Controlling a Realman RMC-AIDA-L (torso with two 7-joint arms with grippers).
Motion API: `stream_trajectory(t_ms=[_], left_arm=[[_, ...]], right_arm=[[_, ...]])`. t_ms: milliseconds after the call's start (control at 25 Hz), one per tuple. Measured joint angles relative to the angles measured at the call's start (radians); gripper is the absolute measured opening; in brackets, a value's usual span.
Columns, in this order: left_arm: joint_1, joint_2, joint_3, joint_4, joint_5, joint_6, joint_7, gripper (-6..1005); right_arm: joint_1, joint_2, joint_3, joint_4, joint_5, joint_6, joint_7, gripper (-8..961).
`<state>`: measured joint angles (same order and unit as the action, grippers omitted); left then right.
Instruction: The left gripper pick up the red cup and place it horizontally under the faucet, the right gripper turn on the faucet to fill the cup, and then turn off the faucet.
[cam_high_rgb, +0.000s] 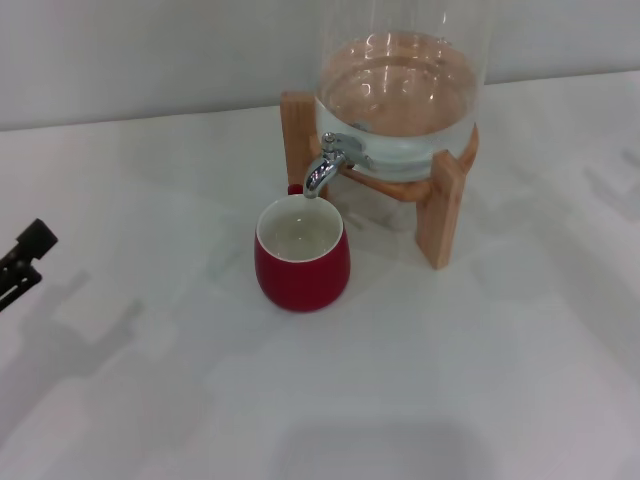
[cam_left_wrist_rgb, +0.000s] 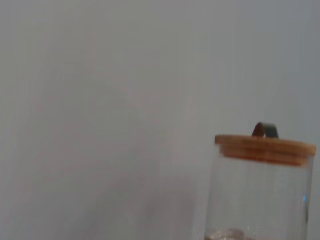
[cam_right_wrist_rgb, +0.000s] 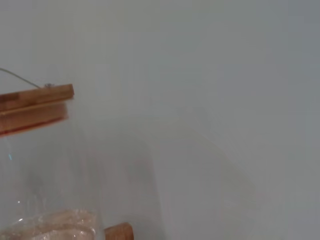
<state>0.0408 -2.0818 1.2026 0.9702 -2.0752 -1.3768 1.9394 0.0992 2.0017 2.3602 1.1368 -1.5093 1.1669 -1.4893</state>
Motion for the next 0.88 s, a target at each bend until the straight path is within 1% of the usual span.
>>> stream_trajectory(t_ms=[280, 360, 560, 680, 880], left_arm=[[0.0, 0.0, -0.022, -0.049, -0.053, -0.033, -0.043, 879], [0.004, -0.001, -0.036, -0.069, -0.075, -0.058, -0.044, 879], [0.008, 0.001, -0.096, -0.16, -0.148, -0.168, -0.033, 879], [0.006, 0.002, -0.113, -0.176, -0.145, -0.202, -0.024, 879], [0.002, 0.002, -0.113, -0.173, -0.129, -0.208, -0.006, 879]], right_arm=[[-0.003, 0.0, 0.008, -0.014, 0.005, -0.001, 0.0, 723], [-0.003, 0.0, 0.013, -0.016, 0.006, 0.0, -0.001, 723], [-0.002, 0.0, 0.014, -0.018, 0.006, 0.0, -0.002, 723], [0.0, 0.0, 0.014, -0.024, 0.006, -0.001, -0.002, 723], [0.002, 0.0, 0.014, -0.031, 0.006, -0.001, -0.008, 723]])
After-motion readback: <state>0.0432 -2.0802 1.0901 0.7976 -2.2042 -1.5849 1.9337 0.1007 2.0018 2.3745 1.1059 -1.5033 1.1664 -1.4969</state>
